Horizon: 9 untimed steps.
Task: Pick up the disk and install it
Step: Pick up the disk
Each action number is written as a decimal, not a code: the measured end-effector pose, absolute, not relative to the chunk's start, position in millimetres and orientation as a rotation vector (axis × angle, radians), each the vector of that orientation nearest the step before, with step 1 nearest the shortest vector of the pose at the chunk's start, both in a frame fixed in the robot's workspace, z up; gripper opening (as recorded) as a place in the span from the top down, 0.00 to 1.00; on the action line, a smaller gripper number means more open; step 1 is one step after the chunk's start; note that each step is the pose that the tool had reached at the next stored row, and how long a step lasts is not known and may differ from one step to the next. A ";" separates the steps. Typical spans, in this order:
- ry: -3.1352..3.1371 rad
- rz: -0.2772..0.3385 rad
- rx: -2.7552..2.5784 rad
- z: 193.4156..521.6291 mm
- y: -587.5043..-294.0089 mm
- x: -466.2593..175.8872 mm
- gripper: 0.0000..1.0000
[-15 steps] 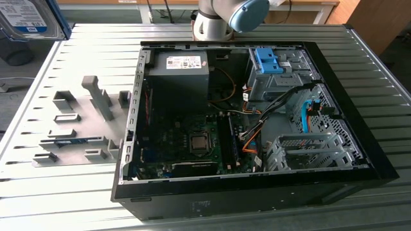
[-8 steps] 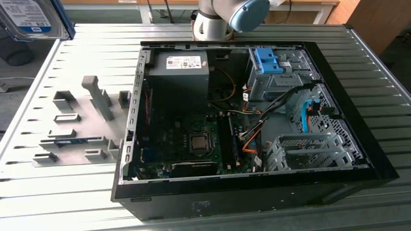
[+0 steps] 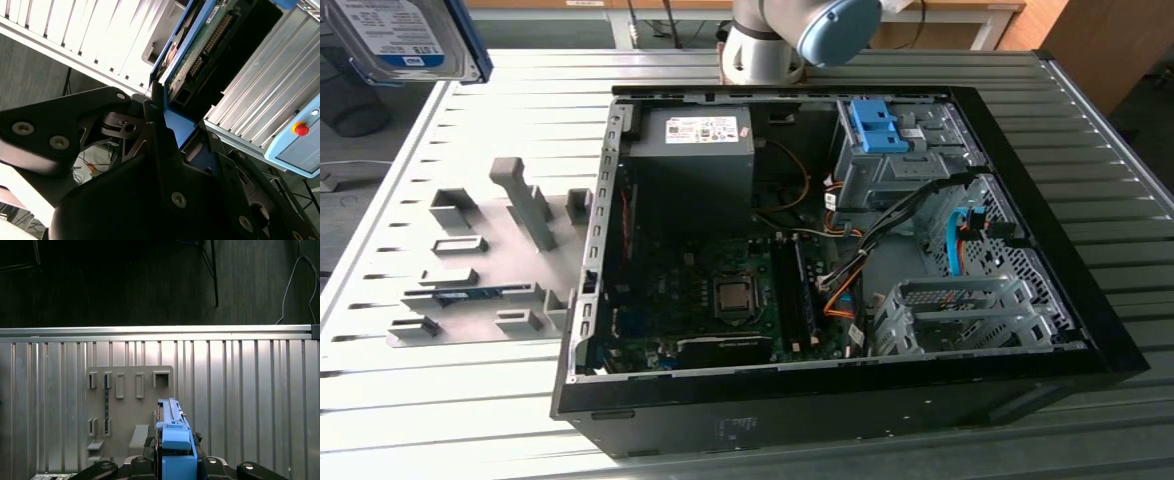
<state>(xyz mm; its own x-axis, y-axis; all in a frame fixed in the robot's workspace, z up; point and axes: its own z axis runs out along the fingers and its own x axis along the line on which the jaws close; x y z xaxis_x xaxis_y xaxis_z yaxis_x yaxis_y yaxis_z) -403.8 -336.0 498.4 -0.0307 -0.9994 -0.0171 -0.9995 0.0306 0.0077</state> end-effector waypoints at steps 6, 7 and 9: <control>2.250 0.027 -2.182 498.6 -336.0 -395.4 0.63; 2.250 0.027 -2.182 499.0 -336.0 -395.3 0.63; 2.250 0.027 -2.182 503.1 -336.1 -395.1 0.63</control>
